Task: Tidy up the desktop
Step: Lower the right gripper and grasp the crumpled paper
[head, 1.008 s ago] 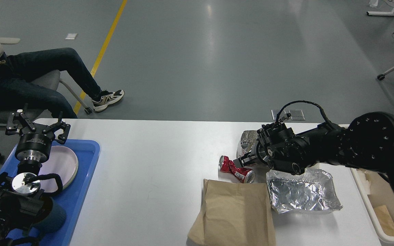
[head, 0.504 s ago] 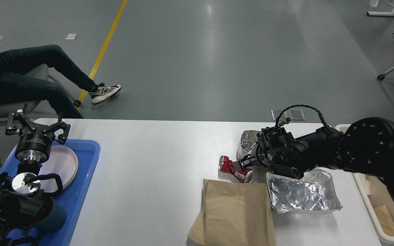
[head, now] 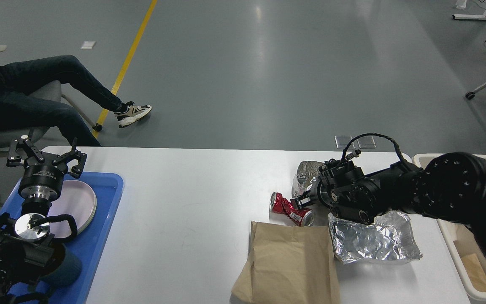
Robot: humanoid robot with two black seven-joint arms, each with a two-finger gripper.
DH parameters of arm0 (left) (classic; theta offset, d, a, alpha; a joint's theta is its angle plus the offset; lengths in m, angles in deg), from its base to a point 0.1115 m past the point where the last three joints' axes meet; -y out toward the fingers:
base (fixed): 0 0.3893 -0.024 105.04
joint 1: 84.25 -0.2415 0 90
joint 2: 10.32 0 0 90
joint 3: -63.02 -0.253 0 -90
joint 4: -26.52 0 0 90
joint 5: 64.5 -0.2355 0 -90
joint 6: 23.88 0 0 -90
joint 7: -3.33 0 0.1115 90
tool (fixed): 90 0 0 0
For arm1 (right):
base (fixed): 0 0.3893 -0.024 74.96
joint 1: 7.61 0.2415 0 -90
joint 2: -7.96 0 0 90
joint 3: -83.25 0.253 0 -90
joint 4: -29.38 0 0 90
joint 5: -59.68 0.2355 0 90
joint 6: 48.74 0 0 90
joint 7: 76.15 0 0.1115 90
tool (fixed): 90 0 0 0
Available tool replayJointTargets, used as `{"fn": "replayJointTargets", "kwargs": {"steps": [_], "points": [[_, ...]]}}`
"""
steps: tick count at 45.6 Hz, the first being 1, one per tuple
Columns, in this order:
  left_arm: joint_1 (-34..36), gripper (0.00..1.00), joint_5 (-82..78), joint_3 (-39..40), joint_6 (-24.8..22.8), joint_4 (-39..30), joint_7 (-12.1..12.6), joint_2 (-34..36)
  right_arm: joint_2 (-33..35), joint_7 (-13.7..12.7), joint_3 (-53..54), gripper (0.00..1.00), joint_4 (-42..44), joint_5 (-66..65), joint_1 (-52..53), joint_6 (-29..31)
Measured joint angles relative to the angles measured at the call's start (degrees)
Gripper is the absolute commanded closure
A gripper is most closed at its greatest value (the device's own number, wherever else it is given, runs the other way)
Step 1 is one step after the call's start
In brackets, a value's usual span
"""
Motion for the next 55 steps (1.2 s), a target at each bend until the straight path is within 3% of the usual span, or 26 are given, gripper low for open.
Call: {"fn": "replayJointTargets", "kwargs": {"steps": [8,13,22,34,49,55], "points": [[0.0,0.04,0.0,0.0,0.0,0.0,0.0,0.0,0.0,0.0,-0.1,0.34,1.1,0.0,-0.8,-0.2],[0.0,0.04,0.0,0.0,0.0,0.0,0.0,0.0,0.0,0.0,-0.1,0.44,1.8,0.0,-1.3,-0.3],[0.0,0.04,0.0,0.0,0.0,0.0,0.0,0.0,0.0,0.0,-0.1,0.45,2.0,0.0,-1.5,-0.6],[0.0,0.04,0.0,0.0,0.0,0.0,0.0,0.0,0.0,0.0,0.0,0.73,2.0,0.0,-1.6,-1.4],[0.0,0.04,0.0,0.0,0.0,0.0,0.0,0.0,0.0,0.0,0.1,0.77,2.0,0.1,-2.0,-2.4],[0.0,0.04,0.0,0.0,0.0,0.0,0.0,0.0,-0.1,0.0,0.1,0.90,2.0,0.1,-2.1,-3.0]]}}
